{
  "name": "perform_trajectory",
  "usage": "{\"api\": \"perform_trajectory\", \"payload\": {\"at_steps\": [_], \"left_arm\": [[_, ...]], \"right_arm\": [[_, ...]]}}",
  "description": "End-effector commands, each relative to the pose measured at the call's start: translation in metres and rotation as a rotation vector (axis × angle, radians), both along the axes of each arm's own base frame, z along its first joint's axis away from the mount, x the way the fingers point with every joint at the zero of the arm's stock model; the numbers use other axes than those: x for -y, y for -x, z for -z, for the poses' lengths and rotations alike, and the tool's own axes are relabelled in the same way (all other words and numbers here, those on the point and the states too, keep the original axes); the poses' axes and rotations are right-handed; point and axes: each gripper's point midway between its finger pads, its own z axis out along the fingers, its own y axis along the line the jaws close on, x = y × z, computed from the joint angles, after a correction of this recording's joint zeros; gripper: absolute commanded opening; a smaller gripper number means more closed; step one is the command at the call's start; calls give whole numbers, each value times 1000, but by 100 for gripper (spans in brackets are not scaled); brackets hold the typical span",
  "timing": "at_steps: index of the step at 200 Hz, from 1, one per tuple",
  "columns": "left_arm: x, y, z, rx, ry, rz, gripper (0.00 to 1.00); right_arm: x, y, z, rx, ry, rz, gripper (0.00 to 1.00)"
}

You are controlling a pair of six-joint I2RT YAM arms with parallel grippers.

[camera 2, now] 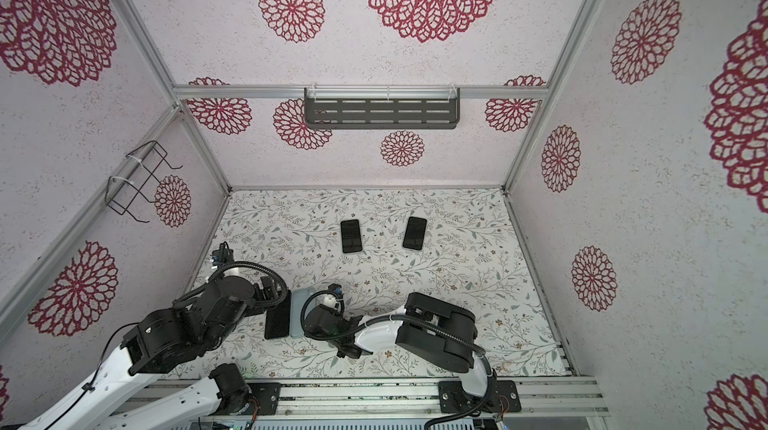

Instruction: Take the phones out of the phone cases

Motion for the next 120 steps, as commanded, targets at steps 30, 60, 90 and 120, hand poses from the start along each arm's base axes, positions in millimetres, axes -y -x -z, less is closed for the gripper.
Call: {"api": "perform_trajectory", "payload": {"at_steps": [30,60,90,120], "left_arm": [[-20,-4,14,-87,3,-130,97],[-30,-11,34,-148,83,-203,97],[-57,-14,57,-195,195,-371,97],[-87,-11,85,-286,290,-584,97]], "right_arm": [[31,1,-24,98,51,-37,93],[62,0,-41,193,126,-59,99],[93,-5,-70,301,217,-111,99],[124,-14,-90,348,276,-147,99]]}}
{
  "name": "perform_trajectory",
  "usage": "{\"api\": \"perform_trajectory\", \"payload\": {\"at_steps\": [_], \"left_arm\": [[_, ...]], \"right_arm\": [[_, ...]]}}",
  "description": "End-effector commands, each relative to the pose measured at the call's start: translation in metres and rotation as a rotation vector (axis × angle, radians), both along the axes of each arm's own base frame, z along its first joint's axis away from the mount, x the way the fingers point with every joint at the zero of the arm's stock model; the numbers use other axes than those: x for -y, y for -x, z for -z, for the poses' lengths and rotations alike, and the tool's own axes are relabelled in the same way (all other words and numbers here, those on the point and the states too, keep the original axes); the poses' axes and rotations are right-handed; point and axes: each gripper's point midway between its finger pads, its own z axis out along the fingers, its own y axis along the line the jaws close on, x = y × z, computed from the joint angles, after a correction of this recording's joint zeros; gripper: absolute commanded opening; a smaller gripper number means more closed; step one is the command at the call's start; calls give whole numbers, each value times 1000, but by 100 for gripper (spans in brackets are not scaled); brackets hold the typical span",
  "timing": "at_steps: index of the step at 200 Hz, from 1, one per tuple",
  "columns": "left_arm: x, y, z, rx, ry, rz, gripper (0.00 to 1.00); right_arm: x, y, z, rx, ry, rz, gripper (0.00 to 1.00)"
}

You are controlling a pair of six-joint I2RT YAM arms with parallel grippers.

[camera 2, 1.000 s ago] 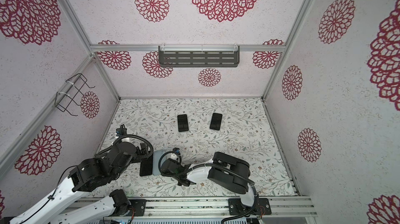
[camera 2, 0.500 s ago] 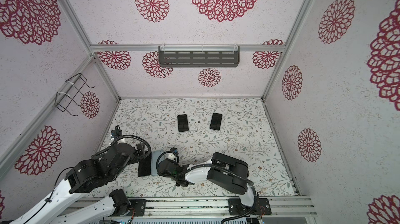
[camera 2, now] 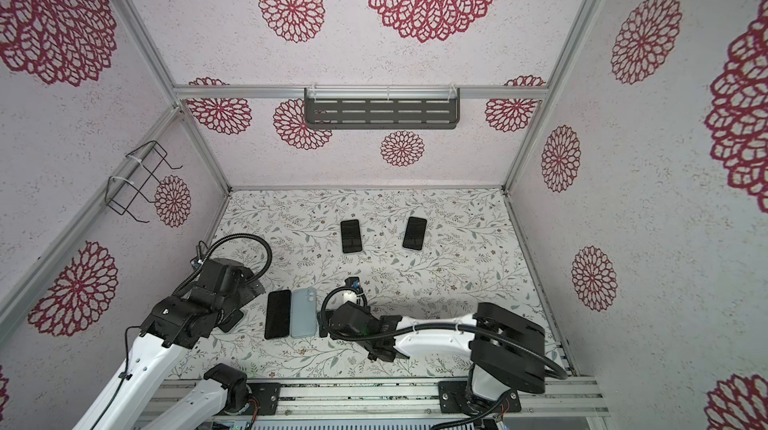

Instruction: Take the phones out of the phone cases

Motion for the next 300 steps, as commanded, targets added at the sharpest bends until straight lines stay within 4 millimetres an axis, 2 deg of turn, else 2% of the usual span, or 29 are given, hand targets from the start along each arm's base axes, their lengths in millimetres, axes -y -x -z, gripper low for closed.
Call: {"api": "perform_trajectory", "payload": {"at_steps": [1,10,12,16,46,87,115,153,208,232,263,273,300], "left_arm": [[-9,0,17,-39,118,-134,97],[-21,4,26,-69,133,-215,97],[-23,5,28,-74,135,-231,97],[-27,7,32,-86,142,-263,97],[-54,10,51,-133,167,-404,97],[-91,14,73,-227,109,-490,97],[-107,13,90,-286,124,-520,97],[-120,5,111,-332,162,-534,97],[-124,-18,138,-359,236,-474,97],[-126,-21,145,-363,247,-475,97],[-131,-21,150,-370,270,-492,97],[-133,-24,151,-356,289,-490,100],[-133,-29,156,-349,320,-478,96]], "right_arm": [[33,-13,-14,91,117,-22,99],[39,-11,-20,103,123,-38,99],[45,-19,-22,105,123,-17,99],[50,-23,-25,109,123,-9,99],[72,-32,-43,139,91,-2,99],[81,-37,-55,159,73,-4,99],[71,-39,-60,177,80,-63,99],[50,-53,-64,179,97,-143,99],[14,-68,-70,185,102,-236,99],[3,-70,-68,181,105,-262,99],[-1,-72,-58,165,113,-270,99],[-2,-72,-54,160,118,-274,99],[-3,-75,-49,155,125,-277,99]]}}
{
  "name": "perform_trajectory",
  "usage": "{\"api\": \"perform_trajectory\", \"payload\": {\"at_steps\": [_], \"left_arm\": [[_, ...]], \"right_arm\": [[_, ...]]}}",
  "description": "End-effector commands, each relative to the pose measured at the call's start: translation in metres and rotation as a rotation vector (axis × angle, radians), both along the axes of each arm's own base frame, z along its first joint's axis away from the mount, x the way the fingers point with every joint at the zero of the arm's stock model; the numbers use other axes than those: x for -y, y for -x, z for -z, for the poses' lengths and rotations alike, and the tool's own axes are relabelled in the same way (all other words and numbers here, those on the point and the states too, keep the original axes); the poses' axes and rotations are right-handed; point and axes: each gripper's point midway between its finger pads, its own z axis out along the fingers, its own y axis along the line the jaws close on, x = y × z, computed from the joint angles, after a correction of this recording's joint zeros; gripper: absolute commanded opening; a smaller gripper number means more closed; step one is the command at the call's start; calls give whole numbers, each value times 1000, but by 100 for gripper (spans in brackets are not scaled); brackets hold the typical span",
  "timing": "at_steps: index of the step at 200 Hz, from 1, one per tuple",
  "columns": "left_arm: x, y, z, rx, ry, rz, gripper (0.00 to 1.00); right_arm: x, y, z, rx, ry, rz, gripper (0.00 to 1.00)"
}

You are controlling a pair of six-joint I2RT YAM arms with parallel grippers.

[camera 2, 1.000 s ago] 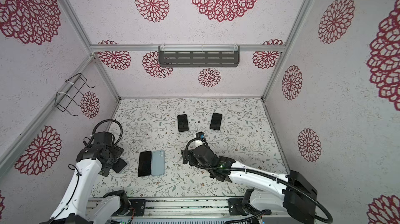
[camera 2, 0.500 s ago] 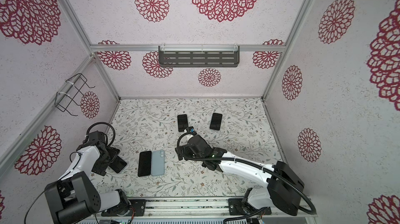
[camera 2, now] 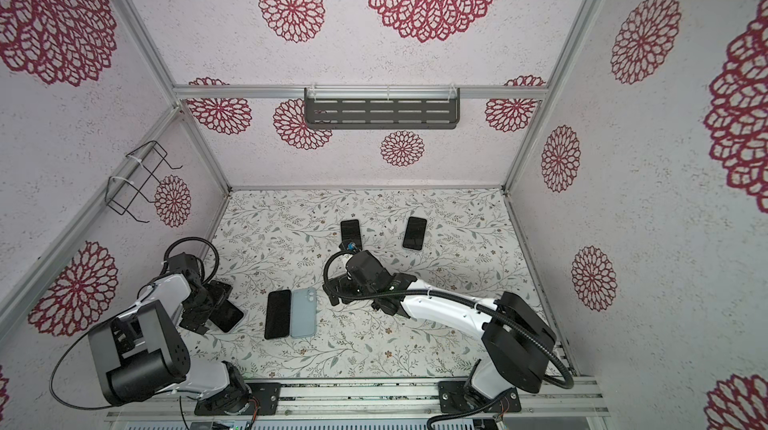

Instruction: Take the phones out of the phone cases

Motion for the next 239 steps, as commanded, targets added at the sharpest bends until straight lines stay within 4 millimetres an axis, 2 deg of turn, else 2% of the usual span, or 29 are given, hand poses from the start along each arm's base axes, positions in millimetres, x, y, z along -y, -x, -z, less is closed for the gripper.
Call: {"api": "perform_trajectory", "payload": {"at_steps": [1,39,66,125,193,239], "left_arm": [[-5,-16,-3,63,15,17,96],[-3,-18,2,72,36,20,92],[0,-16,7,59,49,28,86],[4,-9,17,33,59,35,78],[14,-15,18,73,99,61,72],[26,-24,17,139,138,94,60]], "right_arm": [[-7,-6,-14,31,-29,-16,99],[-10,-14,-12,33,-37,-13,99],[-15,-20,-11,40,-38,-25,99],[-30,-48,-9,18,-47,-50,99],[-86,-57,-10,-119,-216,-130,98],[-105,-58,5,-193,-283,-137,97]]}}
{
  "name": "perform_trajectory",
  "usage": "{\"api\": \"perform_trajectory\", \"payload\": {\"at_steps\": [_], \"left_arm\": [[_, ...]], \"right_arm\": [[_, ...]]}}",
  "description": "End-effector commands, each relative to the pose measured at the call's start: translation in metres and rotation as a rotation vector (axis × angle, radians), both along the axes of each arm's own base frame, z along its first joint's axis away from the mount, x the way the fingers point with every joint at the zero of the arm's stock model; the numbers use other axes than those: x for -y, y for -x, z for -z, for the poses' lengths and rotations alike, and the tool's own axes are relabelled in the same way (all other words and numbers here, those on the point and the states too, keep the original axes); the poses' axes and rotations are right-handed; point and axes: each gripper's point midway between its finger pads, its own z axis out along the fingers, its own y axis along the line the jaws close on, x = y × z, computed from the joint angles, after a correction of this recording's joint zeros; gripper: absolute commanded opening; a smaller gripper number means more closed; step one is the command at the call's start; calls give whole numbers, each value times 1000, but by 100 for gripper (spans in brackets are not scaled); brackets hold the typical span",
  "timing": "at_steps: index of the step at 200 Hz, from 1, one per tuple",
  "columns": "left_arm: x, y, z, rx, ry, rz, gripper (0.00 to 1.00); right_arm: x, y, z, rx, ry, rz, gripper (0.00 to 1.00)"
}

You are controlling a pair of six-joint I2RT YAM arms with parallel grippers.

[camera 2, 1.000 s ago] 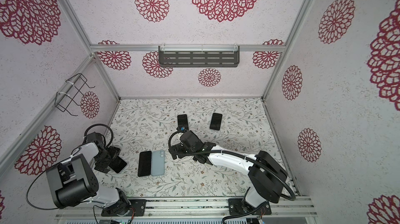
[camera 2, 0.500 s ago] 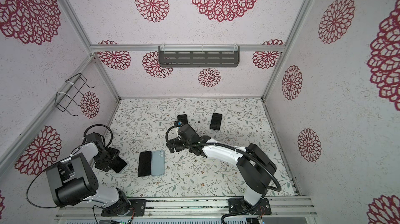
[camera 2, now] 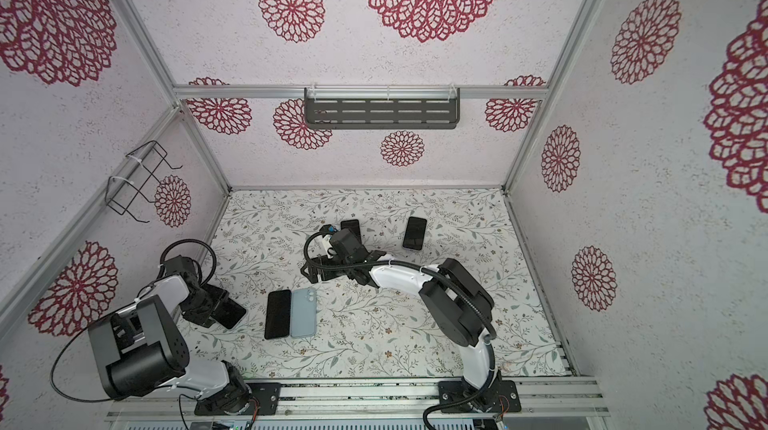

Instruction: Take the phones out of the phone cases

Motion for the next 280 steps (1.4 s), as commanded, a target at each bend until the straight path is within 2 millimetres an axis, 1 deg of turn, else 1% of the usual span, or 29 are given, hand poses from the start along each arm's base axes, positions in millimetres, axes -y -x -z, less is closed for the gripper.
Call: {"api": "perform_trajectory", "payload": {"at_steps": [1,40,80,123,131,143,162,163,165,168,171,175,185,204,240,265,280], "left_arm": [[19,-13,7,76,74,55,60],[31,-23,3,131,108,87,55],[41,-30,-5,183,134,110,51],[40,-30,-14,198,118,120,50],[39,-30,-13,193,117,114,54],[39,-31,-13,191,121,106,69],[39,-35,-13,185,117,92,81],[39,-35,-14,185,117,92,82],[39,-35,-14,185,115,88,89],[39,-37,-15,185,112,88,94],[39,-38,-15,181,108,88,97],[39,-38,-15,175,104,87,99],[36,-40,-16,156,90,80,100],[31,-44,-18,125,70,61,97],[23,-43,-13,7,39,35,97],[23,-50,-11,-19,26,39,97],[24,-51,-6,-41,21,36,97]], "right_arm": [[-17,-1,-24,-20,-112,-17,97],[-27,4,-12,-71,-136,-45,96],[-36,9,-9,-94,-160,-66,96],[-46,15,-4,-113,-167,-93,96],[-46,16,-3,-114,-165,-97,96],[-46,17,-2,-116,-163,-99,96],[-45,20,-3,-113,-162,-106,96],[-45,20,-3,-113,-161,-106,96],[-44,20,-3,-112,-162,-107,96],[-44,20,-3,-113,-161,-106,96],[-44,20,-4,-112,-163,-106,96],[-43,21,-4,-110,-162,-107,96],[-43,22,-4,-109,-161,-109,96],[-41,24,-5,-103,-166,-112,96],[-38,28,-4,-110,-183,-122,96],[-37,31,-4,-108,-191,-130,96],[-38,31,-3,-113,-198,-131,96]]}}
